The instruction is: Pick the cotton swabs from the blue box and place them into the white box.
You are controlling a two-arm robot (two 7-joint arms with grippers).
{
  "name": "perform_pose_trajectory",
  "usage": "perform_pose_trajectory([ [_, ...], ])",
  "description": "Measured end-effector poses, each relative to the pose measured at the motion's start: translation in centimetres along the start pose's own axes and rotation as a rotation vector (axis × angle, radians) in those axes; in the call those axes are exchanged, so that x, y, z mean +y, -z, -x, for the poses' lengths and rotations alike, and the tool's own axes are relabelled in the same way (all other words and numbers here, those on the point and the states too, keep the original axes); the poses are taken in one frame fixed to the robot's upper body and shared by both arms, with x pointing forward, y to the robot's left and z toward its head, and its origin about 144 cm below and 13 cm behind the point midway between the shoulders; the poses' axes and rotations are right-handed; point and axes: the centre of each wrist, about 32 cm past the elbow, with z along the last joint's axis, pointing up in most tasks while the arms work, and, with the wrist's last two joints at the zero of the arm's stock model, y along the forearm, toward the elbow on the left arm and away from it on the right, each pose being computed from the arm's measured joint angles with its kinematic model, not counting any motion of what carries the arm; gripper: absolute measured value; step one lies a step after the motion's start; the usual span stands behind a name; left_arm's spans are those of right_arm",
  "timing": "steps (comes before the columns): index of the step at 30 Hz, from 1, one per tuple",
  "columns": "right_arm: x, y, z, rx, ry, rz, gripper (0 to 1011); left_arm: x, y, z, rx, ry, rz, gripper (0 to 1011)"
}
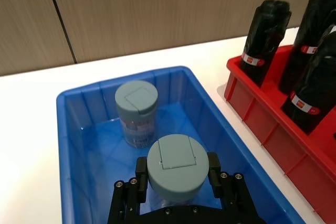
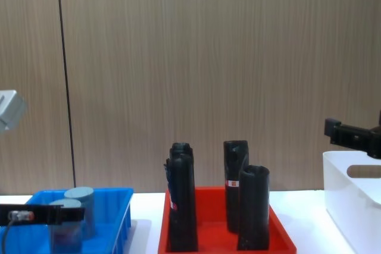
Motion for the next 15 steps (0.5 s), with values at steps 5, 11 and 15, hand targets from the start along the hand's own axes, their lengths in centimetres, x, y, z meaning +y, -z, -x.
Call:
perform_pose_trajectory([
  [5,0.0,0.0,0.0,0.000,0.000,0.000,1002,0.8,-0.4,0.4,-0.037,-0.006,0.041,683],
  [11,0.0,0.0,0.0,0.000,0.000,0.000,1002,2.0,-1.1,0.9,-0.090,0.002,0.107,682],
  [15,0.0,0.0,0.0,0.000,0.000,0.000,1002,3.0,-1.7,1.1,-0.131,0.030,0.163,682],
])
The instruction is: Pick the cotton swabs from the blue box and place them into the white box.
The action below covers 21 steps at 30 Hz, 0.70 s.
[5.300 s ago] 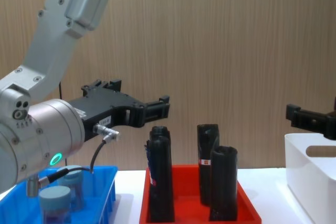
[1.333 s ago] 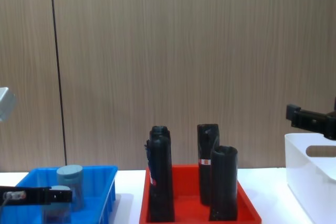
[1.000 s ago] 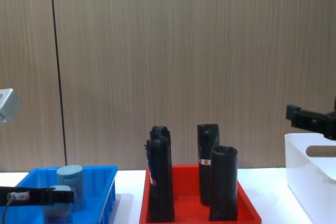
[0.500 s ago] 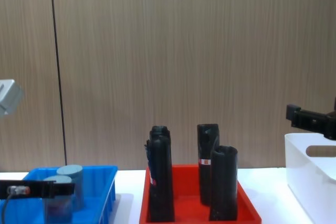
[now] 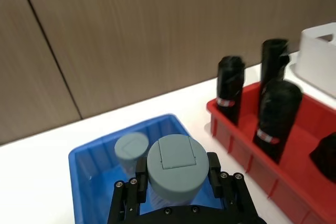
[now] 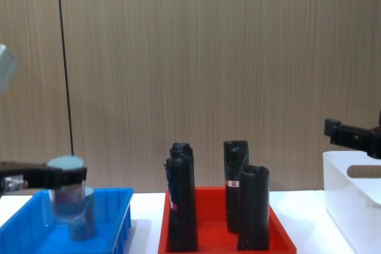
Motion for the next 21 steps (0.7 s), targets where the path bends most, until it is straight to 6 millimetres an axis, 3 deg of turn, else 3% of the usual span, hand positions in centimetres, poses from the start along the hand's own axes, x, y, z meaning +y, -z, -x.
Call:
perform_pose_trajectory([
  [21,0.0,0.0,0.0,0.000,0.000,0.000,1002,2.7,-2.9,-0.4,-0.102,0.255,0.200,682],
])
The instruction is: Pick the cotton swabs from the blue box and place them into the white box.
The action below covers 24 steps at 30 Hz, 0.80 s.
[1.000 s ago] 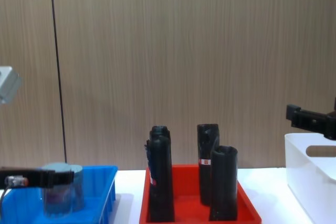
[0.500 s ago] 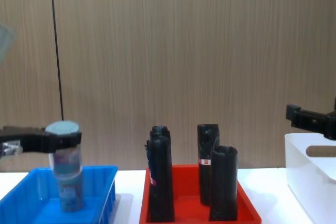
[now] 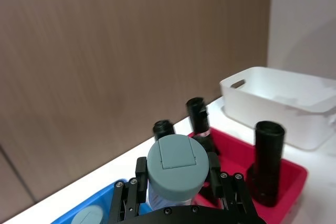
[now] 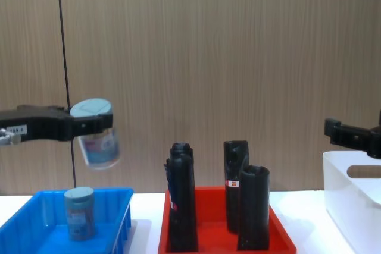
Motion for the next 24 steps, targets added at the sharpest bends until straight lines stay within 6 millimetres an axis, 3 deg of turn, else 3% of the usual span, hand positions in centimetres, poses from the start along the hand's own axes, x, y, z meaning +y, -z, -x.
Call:
perform_pose_trajectory([
  [24,0.0,0.0,0.0,0.000,0.000,0.000,1002,-0.9,-0.9,-1.0,0.030,0.379,0.145,682],
])
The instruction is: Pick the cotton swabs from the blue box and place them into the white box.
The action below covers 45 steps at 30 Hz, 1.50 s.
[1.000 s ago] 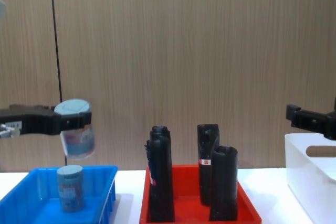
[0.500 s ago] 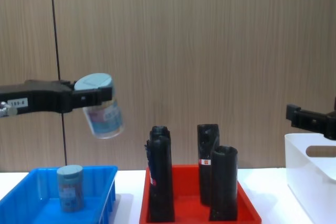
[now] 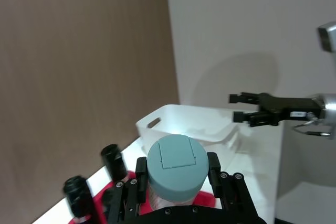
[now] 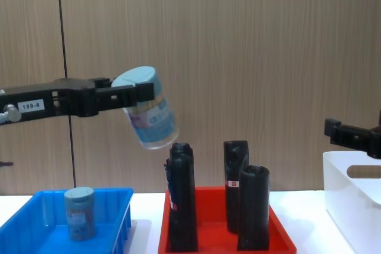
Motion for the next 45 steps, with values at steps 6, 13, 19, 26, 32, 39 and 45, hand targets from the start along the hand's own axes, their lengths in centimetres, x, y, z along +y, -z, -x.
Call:
perform_pose_trajectory([
  [6,0.0,0.0,0.0,0.000,0.000,0.000,1002,-0.6,0.3,-0.4,0.022,0.096,0.026,683],
  [13,0.0,0.0,0.0,0.000,0.000,0.000,1002,-1.2,0.8,-0.8,0.051,0.182,0.045,683],
  [19,0.0,0.0,0.0,0.000,0.000,0.000,1002,-1.3,1.2,-0.9,0.069,0.210,0.053,683],
  [26,0.0,0.0,0.0,0.000,0.000,0.000,1002,-1.3,1.6,-0.9,0.085,0.215,0.058,682],
  [32,0.0,0.0,0.0,-0.001,-0.006,0.000,1002,-1.2,1.8,-0.9,0.092,0.216,0.060,683],
  [39,0.0,-0.1,-0.3,-0.012,-0.042,-0.001,1002,-1.2,1.9,-0.9,0.097,0.217,0.062,683],
  [45,0.0,-0.4,-0.8,-0.028,-0.101,0.002,1002,-1.2,2.0,-1.0,0.100,0.217,0.063,683],
])
